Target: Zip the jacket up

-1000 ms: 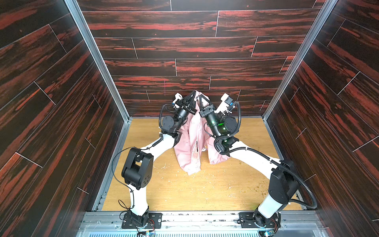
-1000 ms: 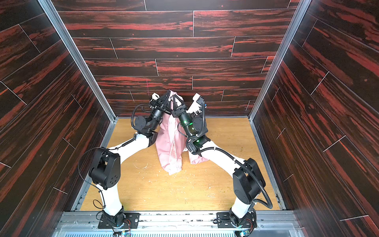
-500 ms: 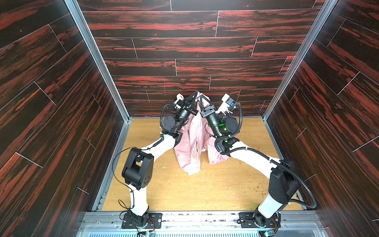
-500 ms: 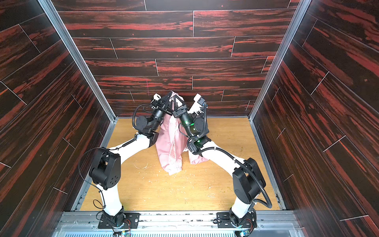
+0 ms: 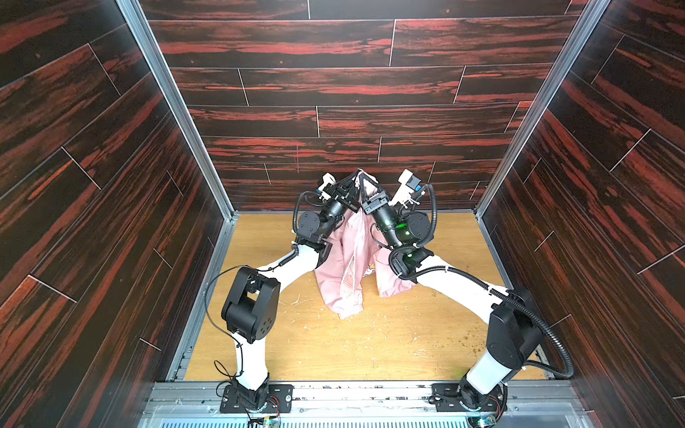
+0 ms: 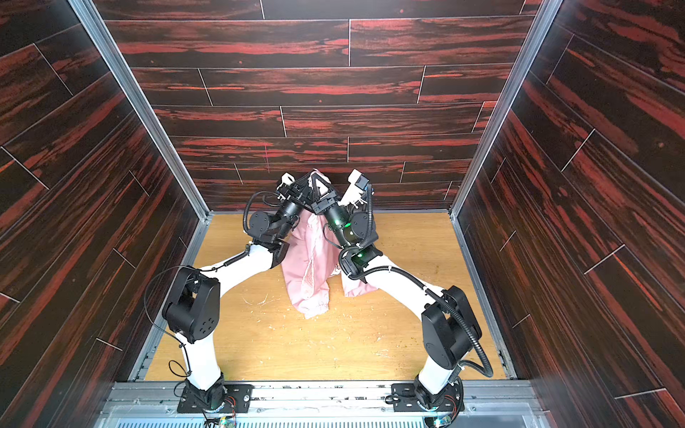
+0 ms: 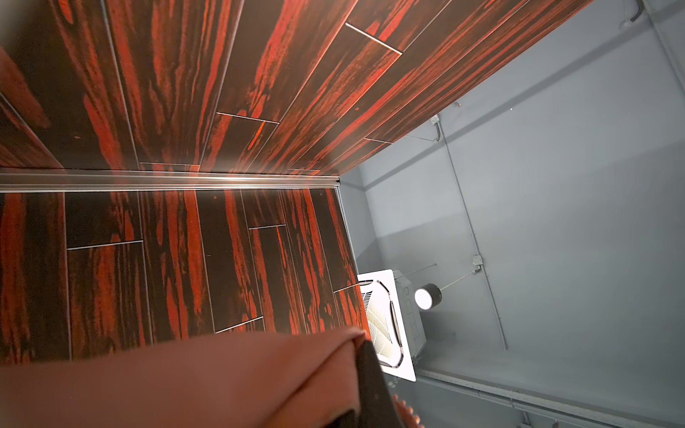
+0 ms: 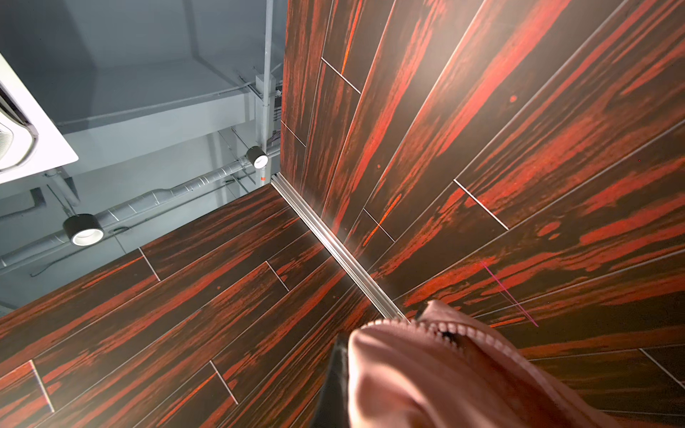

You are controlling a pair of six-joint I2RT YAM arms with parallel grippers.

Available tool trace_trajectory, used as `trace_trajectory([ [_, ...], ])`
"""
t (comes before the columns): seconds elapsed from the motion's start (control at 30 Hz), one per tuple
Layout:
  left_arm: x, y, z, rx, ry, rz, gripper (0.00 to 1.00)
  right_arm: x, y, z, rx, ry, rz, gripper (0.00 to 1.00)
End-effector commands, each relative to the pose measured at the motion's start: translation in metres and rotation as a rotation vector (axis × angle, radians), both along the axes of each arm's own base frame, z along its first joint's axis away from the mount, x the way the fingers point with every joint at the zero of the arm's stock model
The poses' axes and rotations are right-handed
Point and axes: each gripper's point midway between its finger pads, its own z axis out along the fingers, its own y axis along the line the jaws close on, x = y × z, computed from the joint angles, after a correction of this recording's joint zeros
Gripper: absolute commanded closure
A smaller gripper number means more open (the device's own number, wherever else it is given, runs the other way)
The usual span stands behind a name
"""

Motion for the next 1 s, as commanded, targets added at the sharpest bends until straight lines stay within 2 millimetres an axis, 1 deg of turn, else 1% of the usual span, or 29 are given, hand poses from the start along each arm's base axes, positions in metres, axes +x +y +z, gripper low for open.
trace_trajectory([
  [0.0,-0.019,0.002,0.03,-0.046,-0.098,-0.012,1.0,-0.015,-0.005,0.003,-0.039,0.003,-0.013,1.0],
  [0.1,-0.021,0.004,0.032,-0.04,-0.099,-0.007,1.0,-0.013,-0.012,-0.008,-0.07,0.037,-0.052,1.0],
  [0.17,-0.022,0.004,0.034,-0.038,-0.102,-0.006,1.0,-0.012,-0.013,-0.011,-0.079,0.047,-0.06,1.0],
  [0.3,-0.021,0.004,0.035,-0.039,-0.102,-0.003,1.0,-0.014,-0.008,-0.012,-0.069,0.053,-0.025,1.0],
  [0.4,-0.022,0.005,0.039,-0.044,-0.109,-0.002,1.0,-0.013,-0.006,-0.017,-0.057,0.07,-0.006,1.0],
  [0.67,-0.026,0.01,0.047,-0.05,-0.115,0.008,1.0,-0.013,-0.011,-0.034,-0.072,0.102,-0.022,1.0],
  [0.87,-0.023,0.011,0.049,-0.056,-0.115,0.003,1.0,-0.015,-0.011,-0.032,-0.047,0.096,-0.01,1.0],
  [0.97,-0.022,0.01,0.049,-0.056,-0.113,0.0,1.0,-0.016,-0.008,-0.03,-0.029,0.092,0.006,1.0],
])
